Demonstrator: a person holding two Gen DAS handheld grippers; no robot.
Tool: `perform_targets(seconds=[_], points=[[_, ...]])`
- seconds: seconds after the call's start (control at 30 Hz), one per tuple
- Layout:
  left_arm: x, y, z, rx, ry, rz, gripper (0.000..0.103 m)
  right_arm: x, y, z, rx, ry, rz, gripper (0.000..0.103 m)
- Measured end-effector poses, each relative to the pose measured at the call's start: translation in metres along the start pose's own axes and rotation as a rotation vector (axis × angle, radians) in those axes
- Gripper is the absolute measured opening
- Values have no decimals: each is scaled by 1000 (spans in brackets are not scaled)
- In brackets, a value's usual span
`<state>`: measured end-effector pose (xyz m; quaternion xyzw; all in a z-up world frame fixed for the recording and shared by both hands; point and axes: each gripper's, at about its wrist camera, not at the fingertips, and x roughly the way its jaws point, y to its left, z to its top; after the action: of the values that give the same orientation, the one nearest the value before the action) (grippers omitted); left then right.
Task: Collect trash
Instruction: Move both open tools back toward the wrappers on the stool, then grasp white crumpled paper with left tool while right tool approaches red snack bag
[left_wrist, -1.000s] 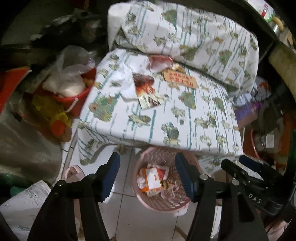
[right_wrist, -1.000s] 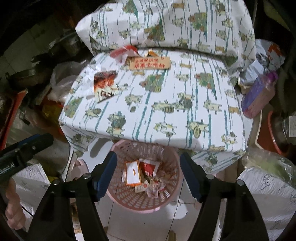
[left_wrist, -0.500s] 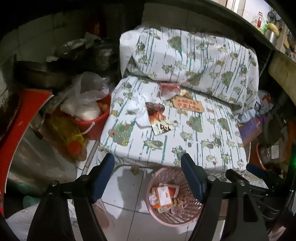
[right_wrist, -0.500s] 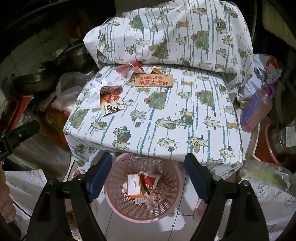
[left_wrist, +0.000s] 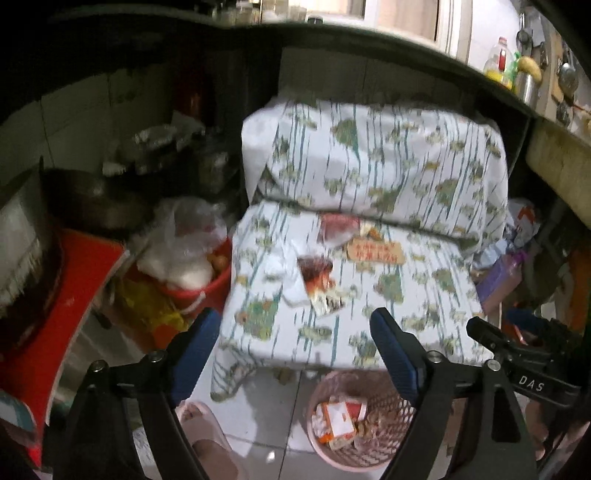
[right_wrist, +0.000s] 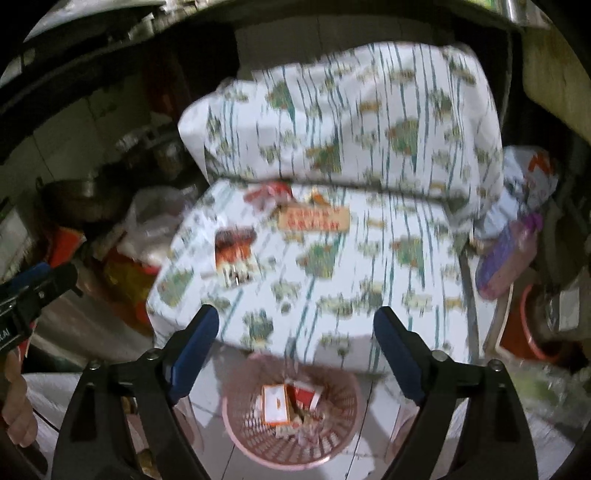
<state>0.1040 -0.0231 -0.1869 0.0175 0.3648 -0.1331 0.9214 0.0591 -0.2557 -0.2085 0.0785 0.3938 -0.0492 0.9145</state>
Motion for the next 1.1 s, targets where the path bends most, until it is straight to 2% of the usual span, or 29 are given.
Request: perform_targets(seconds=[0.1, 0.3, 0.37, 0.4, 0.5, 0.67, 0.77, 0.97, 1.1], points=[[-7, -2, 18, 19, -39, 1, 91, -11, 2, 21, -25, -55, -8, 94], [-5, 0, 52, 13, -96, 5, 91, -11, -6, 48, 18, -106, -36, 96], [-1, 2, 61, -6, -110, 31, 91, -8, -10, 54, 30, -117, -39, 96], [3, 5, 66, -25, -107, 44, 91, -7, -12, 57, 33, -122, -48, 96], [11, 12, 78, -59, -101, 14, 91, -3, -16, 67, 35, -139, -72, 96], [26, 17, 99, -85, -85, 15, 91, 4, -20, 82, 51, -153, -99, 96], [37, 19, 109, -101, -66, 8, 91, 12, -18, 89, 32, -152, -88, 96], [64, 18, 122, -38, -37, 54, 91, 29, -8, 118, -36, -155, -98, 96], [91, 29, 120, -62, 11, 49, 91, 46, -12, 129, -23, -113, -59, 96]])
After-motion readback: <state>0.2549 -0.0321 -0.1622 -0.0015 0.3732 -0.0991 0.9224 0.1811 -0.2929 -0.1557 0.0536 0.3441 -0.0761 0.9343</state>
